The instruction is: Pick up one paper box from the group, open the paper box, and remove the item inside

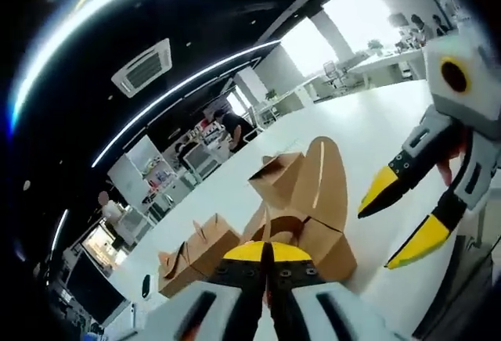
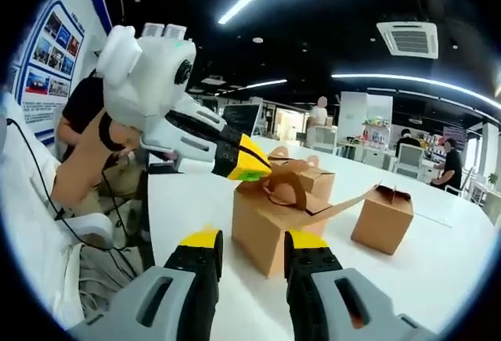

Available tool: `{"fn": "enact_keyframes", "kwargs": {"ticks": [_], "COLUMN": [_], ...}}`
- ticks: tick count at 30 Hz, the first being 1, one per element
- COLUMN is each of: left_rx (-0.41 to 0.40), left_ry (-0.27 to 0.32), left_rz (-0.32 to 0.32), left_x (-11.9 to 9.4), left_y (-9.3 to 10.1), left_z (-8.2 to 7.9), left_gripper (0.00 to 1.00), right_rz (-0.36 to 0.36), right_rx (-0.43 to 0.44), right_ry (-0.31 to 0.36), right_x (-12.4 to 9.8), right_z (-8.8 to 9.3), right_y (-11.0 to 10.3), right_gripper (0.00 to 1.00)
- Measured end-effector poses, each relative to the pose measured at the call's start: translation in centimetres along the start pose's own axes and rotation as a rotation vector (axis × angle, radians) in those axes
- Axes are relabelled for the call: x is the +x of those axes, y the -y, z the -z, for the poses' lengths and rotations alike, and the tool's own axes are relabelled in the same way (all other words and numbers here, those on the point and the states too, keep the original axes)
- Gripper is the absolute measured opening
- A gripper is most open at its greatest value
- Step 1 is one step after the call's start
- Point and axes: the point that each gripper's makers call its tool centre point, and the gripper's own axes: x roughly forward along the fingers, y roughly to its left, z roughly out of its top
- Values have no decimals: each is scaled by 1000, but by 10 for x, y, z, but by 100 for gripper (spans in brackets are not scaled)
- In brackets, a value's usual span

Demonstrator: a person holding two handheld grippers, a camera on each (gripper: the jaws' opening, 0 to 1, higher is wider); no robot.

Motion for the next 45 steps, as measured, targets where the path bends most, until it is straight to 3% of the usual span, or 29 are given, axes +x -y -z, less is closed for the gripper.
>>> {"fn": "enact_keyframes", "kwargs": {"ticks": [12,19,24,35,37,40,45], "left_rx": [-100,-133,-204,-270,-304,-423,-545], "left_ry": [11,27,44,52,61,97,133], "left_rz": [29,14,28,45,62,136,177], "left_x": [-5,-8,-12,-12,-13,-15,-16], "left_y": [-5,-18,-26,-31,-31,-28,-33], "left_z": [-1,1,2,8,9,7,13], "left_gripper": [3,3,3,3,3,3,3], "right_rz": [11,12,8,8,8,7,6], "right_rx": [11,8,5,6,5,3,1], "right_ry": [37,39,31,32,30,28,29], "right_x": [1,1,3,3,3,4,4], "right_z": [-9,-10,-7,-7,-7,-7,-7], "right_y": [2,1,0,0,0,0,-1], "right_gripper": [33,33,33,33,33,33,33]}}
